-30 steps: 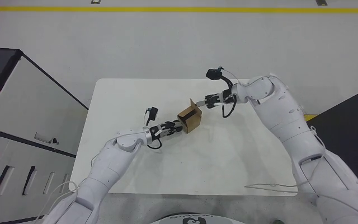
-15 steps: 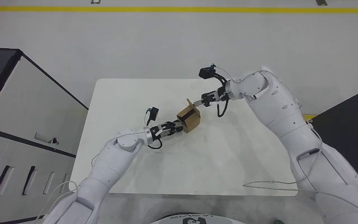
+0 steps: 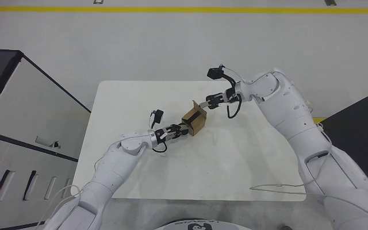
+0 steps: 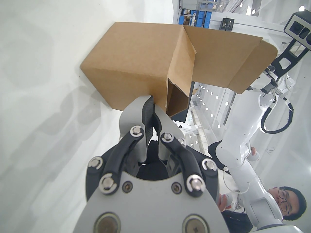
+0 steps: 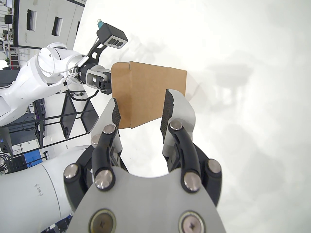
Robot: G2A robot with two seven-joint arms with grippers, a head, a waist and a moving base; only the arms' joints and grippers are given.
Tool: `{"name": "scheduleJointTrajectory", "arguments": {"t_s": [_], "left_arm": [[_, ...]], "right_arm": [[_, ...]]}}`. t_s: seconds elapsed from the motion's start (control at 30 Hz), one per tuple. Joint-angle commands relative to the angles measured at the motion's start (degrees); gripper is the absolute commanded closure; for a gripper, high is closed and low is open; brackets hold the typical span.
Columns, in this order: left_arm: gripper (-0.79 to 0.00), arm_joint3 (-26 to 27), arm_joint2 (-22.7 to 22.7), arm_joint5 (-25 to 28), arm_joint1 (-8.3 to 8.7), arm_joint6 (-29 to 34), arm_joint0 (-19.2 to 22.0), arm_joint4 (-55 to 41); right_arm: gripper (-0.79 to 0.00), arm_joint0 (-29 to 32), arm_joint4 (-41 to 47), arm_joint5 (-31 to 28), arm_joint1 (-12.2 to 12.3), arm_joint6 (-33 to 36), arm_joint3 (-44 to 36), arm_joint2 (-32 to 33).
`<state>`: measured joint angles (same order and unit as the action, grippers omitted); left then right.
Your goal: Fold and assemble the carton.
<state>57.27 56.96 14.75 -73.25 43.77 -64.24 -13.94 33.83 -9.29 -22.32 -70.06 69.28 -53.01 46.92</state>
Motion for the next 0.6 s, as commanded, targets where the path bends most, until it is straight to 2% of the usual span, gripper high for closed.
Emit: {"name": "scheduleJointTrajectory", "arguments": {"t_s": [0.0, 0.17, 0.57], "left_arm": [[0.000, 0.0, 0.0, 0.0, -0.03, 0.0, 0.0, 0.0], [0.000, -0.1, 0.0, -0.1, -0.08, -0.1, 0.1, -0.1], [0.000, -0.4, 0.0, 0.1, -0.20, -0.2, 0.2, -0.1]], "right_arm": [[-0.388, -0.4, 0.3, -0.9, -0.2, 0.1, 0.8, -0.4], [-0.391, -1.5, 0.6, -2.4, -0.8, 0.3, 2.4, -1.4], [-0.329, -3.9, -0.9, -2.9, -2.1, 1.0, 4.7, -4.3]]}}
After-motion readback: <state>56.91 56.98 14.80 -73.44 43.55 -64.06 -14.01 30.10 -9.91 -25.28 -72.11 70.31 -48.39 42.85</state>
